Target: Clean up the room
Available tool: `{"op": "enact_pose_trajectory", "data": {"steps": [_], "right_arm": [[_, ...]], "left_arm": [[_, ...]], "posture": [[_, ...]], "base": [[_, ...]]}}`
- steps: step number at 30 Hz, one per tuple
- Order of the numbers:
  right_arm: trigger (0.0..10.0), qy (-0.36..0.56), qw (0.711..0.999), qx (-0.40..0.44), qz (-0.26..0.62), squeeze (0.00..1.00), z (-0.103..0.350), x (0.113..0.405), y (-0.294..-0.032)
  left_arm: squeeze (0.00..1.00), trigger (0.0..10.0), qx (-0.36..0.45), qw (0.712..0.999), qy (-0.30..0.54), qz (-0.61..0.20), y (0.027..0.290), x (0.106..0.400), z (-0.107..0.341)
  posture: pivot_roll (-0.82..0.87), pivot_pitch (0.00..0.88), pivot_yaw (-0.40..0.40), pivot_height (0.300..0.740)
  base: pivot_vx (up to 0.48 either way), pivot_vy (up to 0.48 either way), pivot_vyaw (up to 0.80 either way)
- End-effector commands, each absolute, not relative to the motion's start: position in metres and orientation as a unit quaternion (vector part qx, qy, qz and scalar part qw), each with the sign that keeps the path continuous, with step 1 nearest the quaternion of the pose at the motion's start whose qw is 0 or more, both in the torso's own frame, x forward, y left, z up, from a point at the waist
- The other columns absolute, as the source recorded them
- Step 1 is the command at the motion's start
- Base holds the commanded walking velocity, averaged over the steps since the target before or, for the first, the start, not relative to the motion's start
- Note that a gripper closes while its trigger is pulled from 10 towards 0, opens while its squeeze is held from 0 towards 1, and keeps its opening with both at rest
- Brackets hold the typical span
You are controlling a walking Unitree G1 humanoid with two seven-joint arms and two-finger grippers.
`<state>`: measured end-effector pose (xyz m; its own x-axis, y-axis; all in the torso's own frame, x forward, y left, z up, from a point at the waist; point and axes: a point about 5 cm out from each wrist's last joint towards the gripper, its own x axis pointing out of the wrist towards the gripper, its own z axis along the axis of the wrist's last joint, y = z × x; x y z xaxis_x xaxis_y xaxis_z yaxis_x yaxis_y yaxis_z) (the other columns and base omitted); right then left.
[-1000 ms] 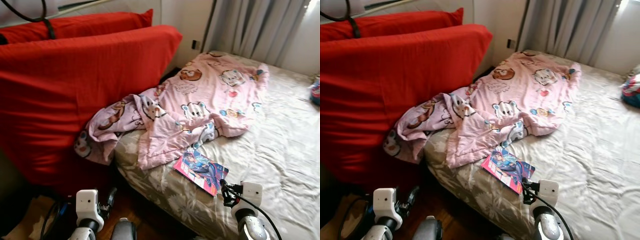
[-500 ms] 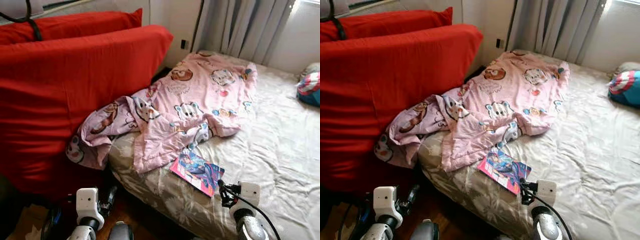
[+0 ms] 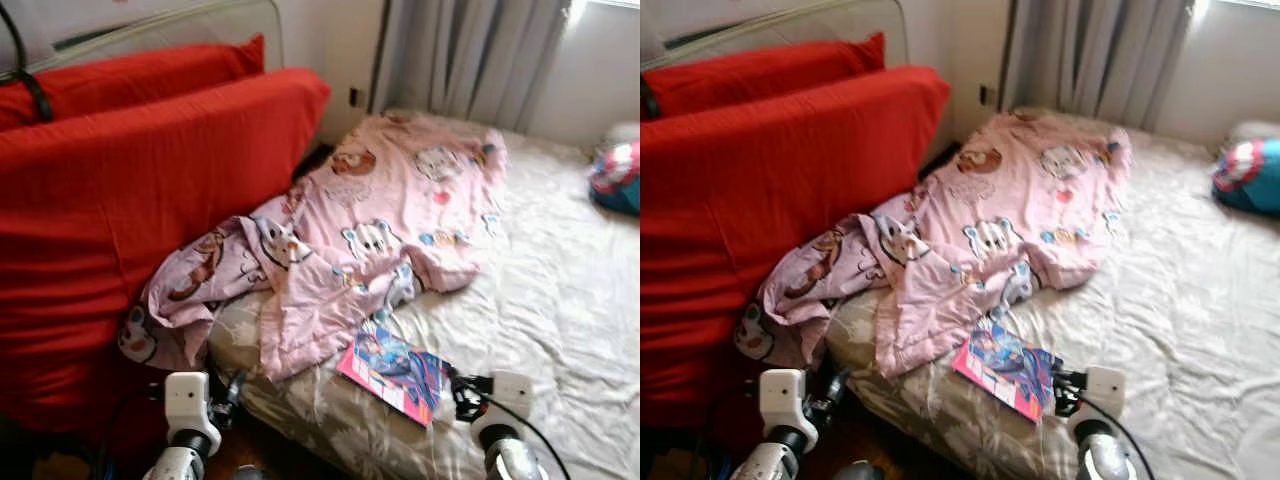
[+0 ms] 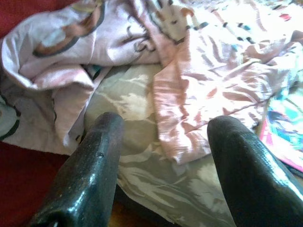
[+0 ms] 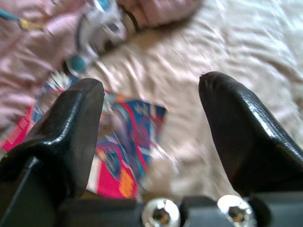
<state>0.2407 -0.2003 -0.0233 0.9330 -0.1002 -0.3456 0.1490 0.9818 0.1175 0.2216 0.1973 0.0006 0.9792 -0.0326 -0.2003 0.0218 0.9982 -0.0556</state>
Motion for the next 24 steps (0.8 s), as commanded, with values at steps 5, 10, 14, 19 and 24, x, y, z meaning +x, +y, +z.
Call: {"op": "enact_pose_trajectory", "data": {"steps": [5,10,14,19,24], "right_arm": [[10.0,0.199,0.972,0.106,-0.068,0.00,-0.028,0.244,-0.195],[10.0,0.229,0.956,0.156,-0.095,1.00,-0.033,0.245,-0.201],[10.0,0.238,0.951,0.169,-0.103,1.00,-0.031,0.251,-0.204],[10.0,0.257,0.943,0.172,-0.122,1.00,-0.024,0.264,-0.212],[10.0,0.275,0.932,0.183,-0.149,0.00,-0.022,0.270,-0.216]], "left_arm": [[0.00,10.0,-0.026,0.994,0.101,-0.013,0.202,0.217,0.002],[0.00,10.0,-0.023,0.995,0.100,-0.019,0.205,0.211,0.005],[0.00,10.0,-0.019,0.995,0.095,-0.020,0.208,0.209,0.010],[0.00,10.0,-0.014,0.996,0.081,-0.026,0.210,0.209,0.025],[0.00,10.0,-0.012,0.996,0.082,-0.028,0.210,0.207,0.031]], "posture": [[0.07,0.040,-0.061,0.651],[0.07,0.067,-0.048,0.651],[0.09,0.132,-0.026,0.651],[0.13,0.230,0.000,0.651],[0.15,0.307,0.005,0.651]], "base": [[0.055,0.000,0.00],[0.000,0.000,0.00],[0.000,0.000,0.00],[0.000,0.000,0.00],[0.000,0.000,0.00]]}}
